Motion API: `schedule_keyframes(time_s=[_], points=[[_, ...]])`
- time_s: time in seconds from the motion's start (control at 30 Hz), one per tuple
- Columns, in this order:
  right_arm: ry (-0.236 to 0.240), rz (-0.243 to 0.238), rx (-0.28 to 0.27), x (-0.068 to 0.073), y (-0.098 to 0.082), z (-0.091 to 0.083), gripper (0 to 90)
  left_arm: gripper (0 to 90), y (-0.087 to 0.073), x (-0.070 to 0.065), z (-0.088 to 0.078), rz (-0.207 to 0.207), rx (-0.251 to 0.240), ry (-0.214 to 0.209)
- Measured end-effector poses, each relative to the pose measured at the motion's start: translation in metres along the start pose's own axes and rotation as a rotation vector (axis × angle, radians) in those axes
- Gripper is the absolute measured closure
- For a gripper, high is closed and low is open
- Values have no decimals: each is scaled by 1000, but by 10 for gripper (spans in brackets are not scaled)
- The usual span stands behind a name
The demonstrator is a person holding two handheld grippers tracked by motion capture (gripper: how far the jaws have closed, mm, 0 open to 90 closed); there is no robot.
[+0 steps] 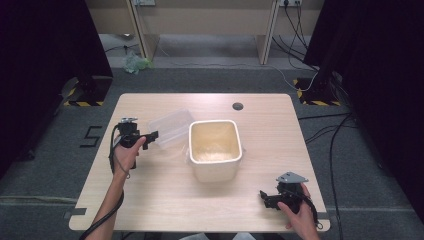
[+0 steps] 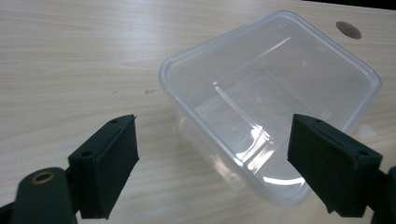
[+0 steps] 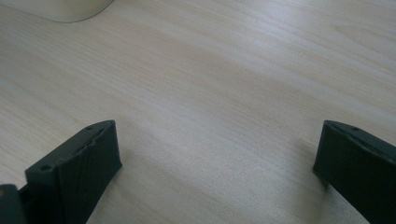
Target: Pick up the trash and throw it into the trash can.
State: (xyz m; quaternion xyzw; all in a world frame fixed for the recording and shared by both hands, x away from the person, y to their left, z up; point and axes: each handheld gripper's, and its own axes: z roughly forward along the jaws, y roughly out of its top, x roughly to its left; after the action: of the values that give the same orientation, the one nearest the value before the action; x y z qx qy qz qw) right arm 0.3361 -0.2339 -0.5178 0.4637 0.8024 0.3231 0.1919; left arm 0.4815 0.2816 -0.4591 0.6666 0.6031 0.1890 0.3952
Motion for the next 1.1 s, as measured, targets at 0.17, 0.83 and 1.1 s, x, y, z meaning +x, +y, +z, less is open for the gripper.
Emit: schedule_keyframes(time_s=[0.17,0.83,1.1], points=[[0,0,0,0,0,0,4,158,7,-6,12,11,20,9],[7,-11,-1,-1,-1,-1,3,367,4,7,25,-66,45,-72],[7,-12,-1,-1,-1,-1,4,372,-1,8,13,-51,77,-80]])
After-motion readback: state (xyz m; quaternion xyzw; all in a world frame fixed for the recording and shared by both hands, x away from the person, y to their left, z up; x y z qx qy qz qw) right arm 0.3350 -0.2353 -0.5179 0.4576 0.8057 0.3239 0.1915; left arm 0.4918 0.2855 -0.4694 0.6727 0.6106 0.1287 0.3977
